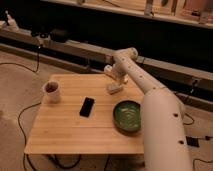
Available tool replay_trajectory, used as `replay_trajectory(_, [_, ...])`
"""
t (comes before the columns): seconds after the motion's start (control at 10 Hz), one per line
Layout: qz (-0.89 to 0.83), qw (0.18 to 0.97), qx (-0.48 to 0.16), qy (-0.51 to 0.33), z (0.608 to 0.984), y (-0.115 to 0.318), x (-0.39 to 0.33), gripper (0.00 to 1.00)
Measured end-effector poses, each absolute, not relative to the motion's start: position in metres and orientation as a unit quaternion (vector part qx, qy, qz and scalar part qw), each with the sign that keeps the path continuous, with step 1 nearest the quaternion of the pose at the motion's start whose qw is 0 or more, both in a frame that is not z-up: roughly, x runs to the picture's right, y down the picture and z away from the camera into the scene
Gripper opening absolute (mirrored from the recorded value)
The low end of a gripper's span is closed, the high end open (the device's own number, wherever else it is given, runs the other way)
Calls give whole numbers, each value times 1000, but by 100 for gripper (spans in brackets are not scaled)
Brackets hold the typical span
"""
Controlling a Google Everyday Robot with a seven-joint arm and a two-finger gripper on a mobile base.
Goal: Wipe the white sponge on the table
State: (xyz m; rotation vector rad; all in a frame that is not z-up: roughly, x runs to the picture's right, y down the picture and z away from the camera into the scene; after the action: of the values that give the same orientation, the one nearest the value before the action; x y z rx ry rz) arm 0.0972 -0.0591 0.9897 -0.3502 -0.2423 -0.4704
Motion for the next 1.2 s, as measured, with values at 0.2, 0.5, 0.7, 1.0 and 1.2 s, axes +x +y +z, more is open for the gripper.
replay_trajectory(0.2, [-231,950,-172,-119,990,-59,97,65])
replay_trajectory(0.5, [-231,950,-172,-119,990,-59,97,65])
replay_trajectory(0.7, [-233,950,-176,-115,992,-55,99,65])
replay_trajectory(1.0, [-230,949,-188,-101,1003,-42,99,65])
replay_trajectory(1.2, [-230,949,-191,-96,1013,-35,100,65])
